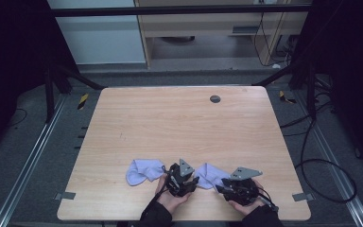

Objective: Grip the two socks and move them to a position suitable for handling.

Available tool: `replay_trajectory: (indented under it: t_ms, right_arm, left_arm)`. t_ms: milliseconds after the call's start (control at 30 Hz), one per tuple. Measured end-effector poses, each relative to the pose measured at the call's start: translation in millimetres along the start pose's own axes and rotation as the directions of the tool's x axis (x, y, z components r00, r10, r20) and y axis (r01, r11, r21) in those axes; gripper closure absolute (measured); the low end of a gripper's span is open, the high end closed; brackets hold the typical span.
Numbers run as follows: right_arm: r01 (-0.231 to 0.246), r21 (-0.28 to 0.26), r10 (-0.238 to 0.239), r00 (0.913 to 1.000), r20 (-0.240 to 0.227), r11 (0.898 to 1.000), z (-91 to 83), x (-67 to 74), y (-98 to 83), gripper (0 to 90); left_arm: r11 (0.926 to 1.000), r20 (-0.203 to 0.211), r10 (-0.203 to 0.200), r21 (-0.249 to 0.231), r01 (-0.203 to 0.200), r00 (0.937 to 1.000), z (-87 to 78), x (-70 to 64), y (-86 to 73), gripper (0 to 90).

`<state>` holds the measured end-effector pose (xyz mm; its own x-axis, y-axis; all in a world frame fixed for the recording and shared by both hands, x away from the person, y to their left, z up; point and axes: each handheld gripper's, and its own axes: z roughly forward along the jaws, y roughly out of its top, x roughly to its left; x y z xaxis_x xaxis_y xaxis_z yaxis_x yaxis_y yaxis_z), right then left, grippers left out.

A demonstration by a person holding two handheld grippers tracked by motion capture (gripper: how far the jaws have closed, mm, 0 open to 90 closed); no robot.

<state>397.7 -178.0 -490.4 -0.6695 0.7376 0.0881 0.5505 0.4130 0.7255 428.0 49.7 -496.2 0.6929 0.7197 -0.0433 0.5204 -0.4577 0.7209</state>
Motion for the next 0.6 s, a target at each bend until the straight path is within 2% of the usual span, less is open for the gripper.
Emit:
replay_trajectory:
  t_ms: [233,367,533,600]
  right_arm:
    - [0.018,0.031,-0.018,0.9998,-0.007,0.999,5.8,1.5,-0.9,65.3]
    - [0.013,0.042,-0.012,0.9998,-0.018,0.999,7.8,0.5,-1.7,69.8]
    - [0.004,0.054,-0.002,0.9992,-0.039,0.999,8.2,0.2,-0.5,82.6]
    - [-0.02,0.063,0.023,0.9982,-0.054,0.998,8.0,0.4,0.4,85.1]
  left_arm:
    - [0.9999,0.001,-0.001,0.015,0.001,1.0,2.8,-2.5,-0.2,74.3]
    - [0.9999,0.003,-0.006,0.013,0.006,1.0,3.5,-3.0,-0.1,77.9]
    - [0.9998,0.004,-0.013,0.015,0.013,0.9999,3.5,-3.1,0.0,82.0]
    - [0.9997,0.008,-0.02,0.014,0.02,0.9998,3.6,-2.9,0.1,82.8]
